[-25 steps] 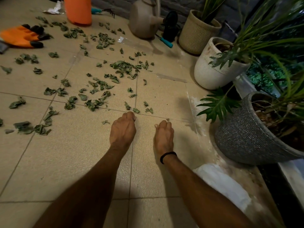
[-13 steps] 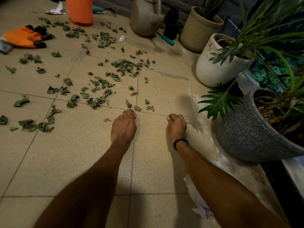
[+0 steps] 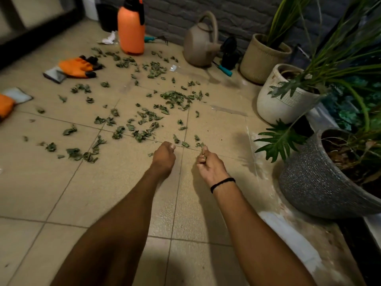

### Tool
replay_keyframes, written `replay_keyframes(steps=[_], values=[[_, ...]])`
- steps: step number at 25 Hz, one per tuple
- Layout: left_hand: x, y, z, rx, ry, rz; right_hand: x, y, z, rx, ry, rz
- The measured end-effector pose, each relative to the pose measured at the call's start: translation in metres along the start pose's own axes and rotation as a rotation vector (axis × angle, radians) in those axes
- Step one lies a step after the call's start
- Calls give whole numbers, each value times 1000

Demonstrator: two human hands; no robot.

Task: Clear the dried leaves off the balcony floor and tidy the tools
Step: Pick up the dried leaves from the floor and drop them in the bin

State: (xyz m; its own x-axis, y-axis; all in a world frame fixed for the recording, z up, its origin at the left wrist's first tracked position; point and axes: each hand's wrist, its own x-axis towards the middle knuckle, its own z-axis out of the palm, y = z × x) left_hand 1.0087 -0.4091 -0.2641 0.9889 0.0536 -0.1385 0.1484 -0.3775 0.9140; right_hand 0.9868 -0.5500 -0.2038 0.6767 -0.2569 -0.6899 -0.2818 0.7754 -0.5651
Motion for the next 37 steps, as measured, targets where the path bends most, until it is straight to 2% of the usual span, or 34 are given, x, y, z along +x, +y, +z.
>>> replay_keyframes(steps=[2,5,9,13,16,21,24,29,33,37], values=[[-19,-5,-21,-367,63,-165,-17,15,13,17,-98,61],[-56,-12,-75,-716,109,-427,-54,44,31,-76,-228,132],[-117,-8,-176,-1046,250,-485,-125,99,56,-255,-376,228],[-190,-3,-269,-1115,381,-428,-211,159,106,-357,-568,288],[-255,4,-354,-1124,545,-374,-287,227,145,-448,-736,352],[-405,-12,-500,-1100,870,-232,-432,359,173,-615,-990,537],[-511,-29,-566,-1077,1140,-167,-515,427,168,-732,-1099,639],[-647,-61,-599,-1145,1480,-55,-611,514,139,-885,-1185,836],[-702,-82,-603,-1264,1635,2,-667,565,114,-1033,-1228,845],[-744,-87,-614,-1285,1728,73,-730,600,89,-1144,-1296,875]])
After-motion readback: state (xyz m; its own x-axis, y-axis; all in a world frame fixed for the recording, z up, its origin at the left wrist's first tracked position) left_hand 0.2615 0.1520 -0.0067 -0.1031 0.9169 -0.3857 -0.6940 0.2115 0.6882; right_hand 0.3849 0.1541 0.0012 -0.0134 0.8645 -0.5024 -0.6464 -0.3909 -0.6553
